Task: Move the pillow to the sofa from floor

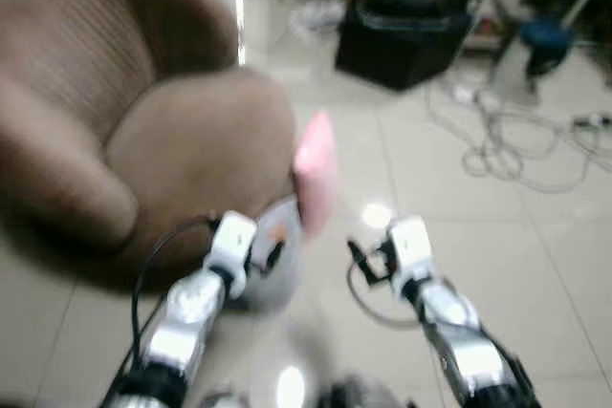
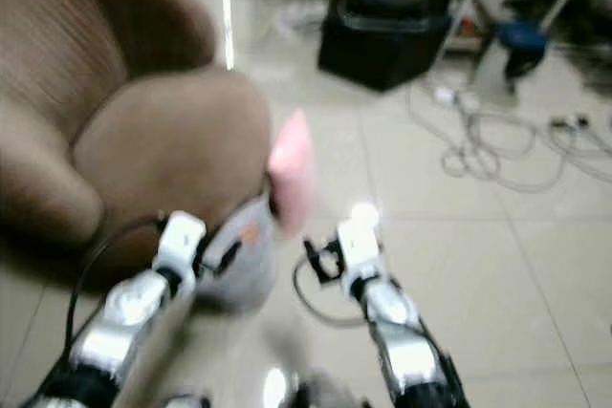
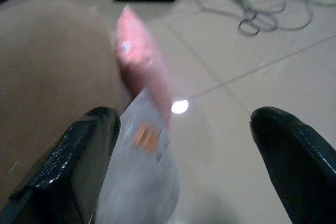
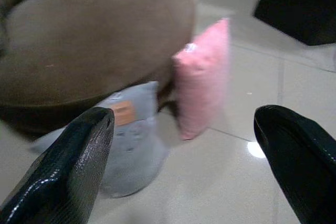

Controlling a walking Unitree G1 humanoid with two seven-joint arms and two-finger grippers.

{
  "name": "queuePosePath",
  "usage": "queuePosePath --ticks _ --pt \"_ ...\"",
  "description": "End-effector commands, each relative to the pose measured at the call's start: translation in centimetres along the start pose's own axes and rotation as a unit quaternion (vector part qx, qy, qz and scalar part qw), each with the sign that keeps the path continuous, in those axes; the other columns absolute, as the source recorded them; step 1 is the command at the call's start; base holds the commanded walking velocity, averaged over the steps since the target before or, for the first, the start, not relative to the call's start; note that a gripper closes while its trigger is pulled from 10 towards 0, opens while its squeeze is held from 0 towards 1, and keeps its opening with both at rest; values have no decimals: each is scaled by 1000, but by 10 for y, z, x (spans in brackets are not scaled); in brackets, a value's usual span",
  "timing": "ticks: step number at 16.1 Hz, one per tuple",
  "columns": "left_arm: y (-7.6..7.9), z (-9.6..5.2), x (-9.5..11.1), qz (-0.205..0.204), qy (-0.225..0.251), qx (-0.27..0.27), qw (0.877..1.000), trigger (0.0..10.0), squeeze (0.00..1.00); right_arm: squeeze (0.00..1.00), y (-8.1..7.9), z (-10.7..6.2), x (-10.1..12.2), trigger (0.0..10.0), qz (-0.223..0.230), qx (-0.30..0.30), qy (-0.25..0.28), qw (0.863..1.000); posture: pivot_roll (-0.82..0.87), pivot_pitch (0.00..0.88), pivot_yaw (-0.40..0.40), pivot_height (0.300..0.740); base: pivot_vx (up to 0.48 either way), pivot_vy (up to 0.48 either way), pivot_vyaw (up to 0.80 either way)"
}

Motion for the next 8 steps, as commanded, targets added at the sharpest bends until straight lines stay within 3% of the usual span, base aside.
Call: queuePosePath --ticks 1,2,6,8 --pt "13 3 -3 -1 -3 -15 1000 10000 0 0 9 -5 -8 10000 -1 -11 -13 1000 -46 158 -112 740 480 0 0" --pt "14 3 -3 -6 -1 -19 1000 10000 0 0 9 -5 -8 10000 -1 -10 -14 1000 -45 158 -113 740 480 0 0" --pt "4 3 -5 2 -10 19 1000 10000 0 0 11 -5 -9 10000 -3 -12 -16 1000 -41 165 -118 740 0 0 0" --pt "-10 3 -2 8 -10 41 999 10000 0 0 12 -5 -9 10000 -4 -12 -17 1000 -41 167 -119 740 0 0 0"
Point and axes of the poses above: a point about 5 cm out from each wrist's last joint towards the gripper, its own z axis pointing out of the wrist towards the gripper, its own x axis along the axis of the wrist's last joint, y = z × x, the point moved 6 cm from there along z, pointing out of the wrist towards the gripper, and after that the axes turned 13 degrees about -z, right-handed, at the moved point
